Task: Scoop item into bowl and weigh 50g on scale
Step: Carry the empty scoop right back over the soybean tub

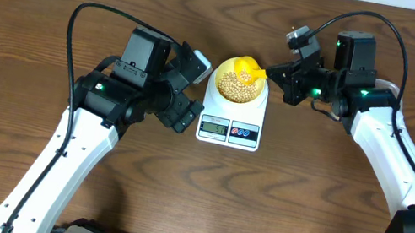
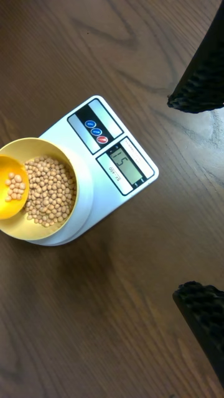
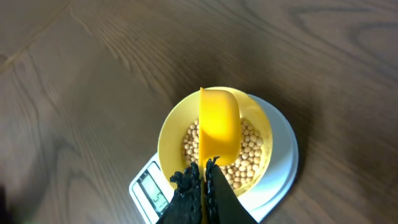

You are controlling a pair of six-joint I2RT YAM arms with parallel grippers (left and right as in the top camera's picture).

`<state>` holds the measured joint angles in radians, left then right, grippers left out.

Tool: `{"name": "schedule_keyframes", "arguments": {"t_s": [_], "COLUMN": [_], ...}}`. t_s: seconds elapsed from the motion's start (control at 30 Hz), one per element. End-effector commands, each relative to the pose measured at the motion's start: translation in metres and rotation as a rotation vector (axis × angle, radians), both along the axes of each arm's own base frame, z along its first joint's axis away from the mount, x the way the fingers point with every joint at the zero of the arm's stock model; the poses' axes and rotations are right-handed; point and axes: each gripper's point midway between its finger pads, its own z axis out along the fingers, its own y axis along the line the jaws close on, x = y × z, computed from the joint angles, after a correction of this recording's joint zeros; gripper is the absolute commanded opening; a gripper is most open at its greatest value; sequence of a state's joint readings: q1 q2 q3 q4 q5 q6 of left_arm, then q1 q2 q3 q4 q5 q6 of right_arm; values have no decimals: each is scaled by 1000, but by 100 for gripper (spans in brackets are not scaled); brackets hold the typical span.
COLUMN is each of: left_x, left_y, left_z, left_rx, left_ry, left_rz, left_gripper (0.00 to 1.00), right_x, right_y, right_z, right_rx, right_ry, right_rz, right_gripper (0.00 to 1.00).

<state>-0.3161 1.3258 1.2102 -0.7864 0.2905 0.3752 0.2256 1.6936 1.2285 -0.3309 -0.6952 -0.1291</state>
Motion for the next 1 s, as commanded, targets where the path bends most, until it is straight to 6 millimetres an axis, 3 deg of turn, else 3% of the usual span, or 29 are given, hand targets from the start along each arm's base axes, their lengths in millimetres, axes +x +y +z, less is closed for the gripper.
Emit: {"name": "schedule_keyframes", "arguments": {"t_s": [0.0,0.3,0.67,0.97], "left_x": [-4,-4,-4,-4], "left_y": [-1,-1,-1,-1], "left_z": [-3,-3,-3,-3], "left_rx": [-2,-2,-2,-2], "left_ry": [7,7,7,7], "left_rz": [-22,-22,-22,-22], "left_gripper": [89,89,89,89], "right_x": [-1,1,16,18], "right_y": [4,-2,-49,-64], "right_z": [0,26,37,43], "right_rx": [47,218,336,374], "right_ry": [65,105,200,197], "right_rz": [-28,-7,-126,-126], "right_gripper": [1,1,1,1]}}
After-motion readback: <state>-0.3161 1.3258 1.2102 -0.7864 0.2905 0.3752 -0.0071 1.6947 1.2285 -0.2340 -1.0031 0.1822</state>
